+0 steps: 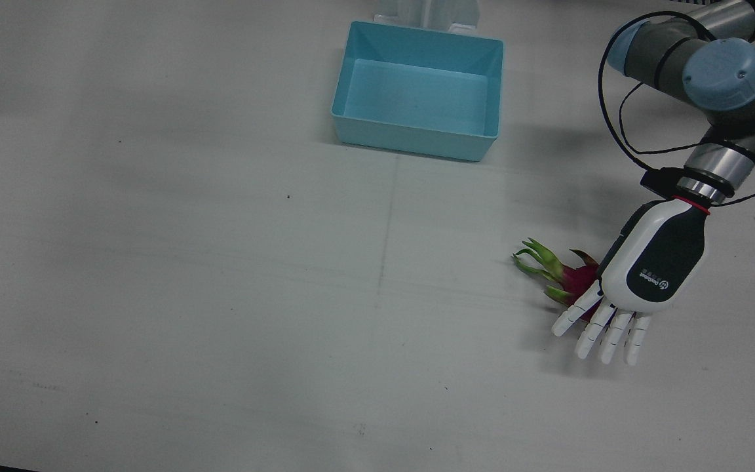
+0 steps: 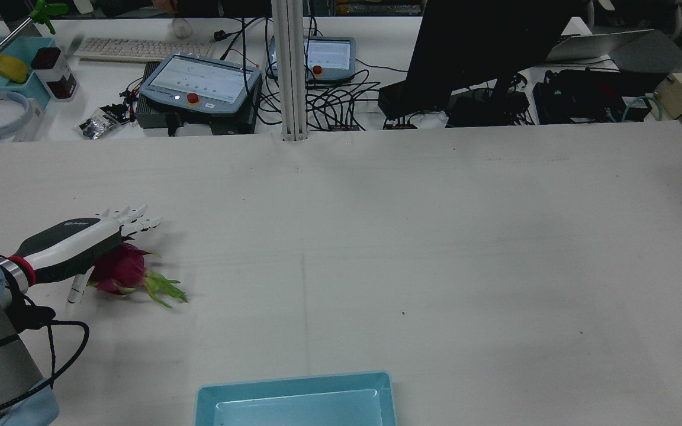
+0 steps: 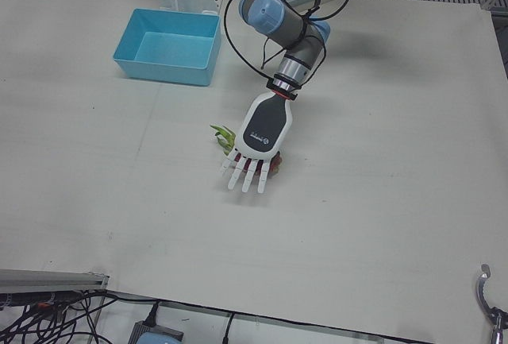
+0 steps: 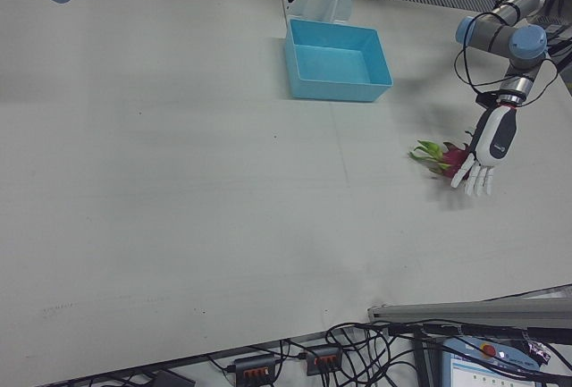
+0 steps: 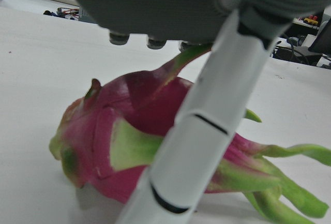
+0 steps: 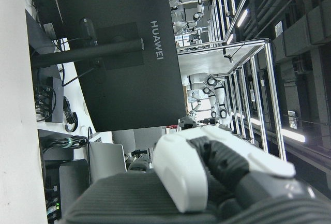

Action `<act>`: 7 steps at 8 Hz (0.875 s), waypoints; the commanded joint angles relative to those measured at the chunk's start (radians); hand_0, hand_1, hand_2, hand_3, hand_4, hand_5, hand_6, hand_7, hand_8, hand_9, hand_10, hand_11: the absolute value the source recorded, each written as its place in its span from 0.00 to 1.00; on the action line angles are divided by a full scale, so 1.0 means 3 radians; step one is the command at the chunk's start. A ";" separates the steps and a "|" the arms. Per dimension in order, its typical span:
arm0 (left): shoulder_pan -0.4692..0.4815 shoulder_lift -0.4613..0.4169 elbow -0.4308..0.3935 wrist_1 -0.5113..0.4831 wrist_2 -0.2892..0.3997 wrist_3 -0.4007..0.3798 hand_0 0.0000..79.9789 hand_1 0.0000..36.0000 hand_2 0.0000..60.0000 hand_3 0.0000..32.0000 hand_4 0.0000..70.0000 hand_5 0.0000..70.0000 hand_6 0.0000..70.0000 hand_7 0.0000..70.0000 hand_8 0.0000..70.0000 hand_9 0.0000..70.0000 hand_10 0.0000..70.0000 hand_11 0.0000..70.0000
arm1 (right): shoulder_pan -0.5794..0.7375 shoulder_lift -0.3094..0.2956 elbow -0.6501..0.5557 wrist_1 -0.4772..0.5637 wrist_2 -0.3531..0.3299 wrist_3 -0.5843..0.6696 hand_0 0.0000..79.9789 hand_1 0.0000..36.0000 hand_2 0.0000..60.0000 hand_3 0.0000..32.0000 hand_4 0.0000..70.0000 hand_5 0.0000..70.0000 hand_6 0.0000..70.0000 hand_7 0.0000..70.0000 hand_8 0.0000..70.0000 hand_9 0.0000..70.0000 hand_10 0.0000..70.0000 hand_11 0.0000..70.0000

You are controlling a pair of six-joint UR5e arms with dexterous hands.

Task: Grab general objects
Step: 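Close the left hand's fingers around the dragon fruit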

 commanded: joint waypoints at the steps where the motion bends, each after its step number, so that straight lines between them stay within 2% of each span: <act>1: 0.0002 -0.0015 0.0153 -0.0087 -0.0081 0.0001 0.96 1.00 0.19 0.36 0.00 0.00 0.00 0.00 0.00 0.00 0.00 0.00 | 0.0000 0.0000 0.0002 0.0000 -0.0005 0.0000 0.00 0.00 0.00 0.00 0.00 0.00 0.00 0.00 0.00 0.00 0.00 0.00; 2: 0.0002 -0.0015 0.0153 -0.0087 -0.0142 -0.0014 0.94 1.00 0.19 0.38 0.00 0.00 0.00 0.00 0.00 0.00 0.00 0.00 | 0.0000 0.0000 0.0002 0.0000 0.0000 0.0000 0.00 0.00 0.00 0.00 0.00 0.00 0.00 0.00 0.00 0.00 0.00 0.00; 3: 0.0007 -0.0020 0.0153 -0.0087 -0.0163 -0.0019 1.00 1.00 0.20 0.44 0.00 0.00 0.00 0.00 0.00 0.00 0.00 0.00 | 0.0000 0.0000 0.0002 0.0000 0.0000 0.0000 0.00 0.00 0.00 0.00 0.00 0.00 0.00 0.00 0.00 0.00 0.00 0.00; 5: 0.0012 -0.0086 0.0224 -0.0097 -0.0214 -0.0019 1.00 1.00 0.20 0.41 0.00 0.00 0.00 0.00 0.00 0.00 0.00 0.00 | 0.0000 0.0000 -0.0003 0.0000 0.0000 0.0000 0.00 0.00 0.00 0.00 0.00 0.00 0.00 0.00 0.00 0.00 0.00 0.00; 7: 0.0012 -0.0132 0.0301 -0.0133 -0.0215 -0.0019 1.00 1.00 0.20 0.44 0.00 0.00 0.00 0.00 0.00 0.00 0.00 0.00 | 0.0000 0.0000 0.0002 0.0000 0.0000 0.0000 0.00 0.00 0.00 0.00 0.00 0.00 0.00 0.00 0.00 0.00 0.00 0.00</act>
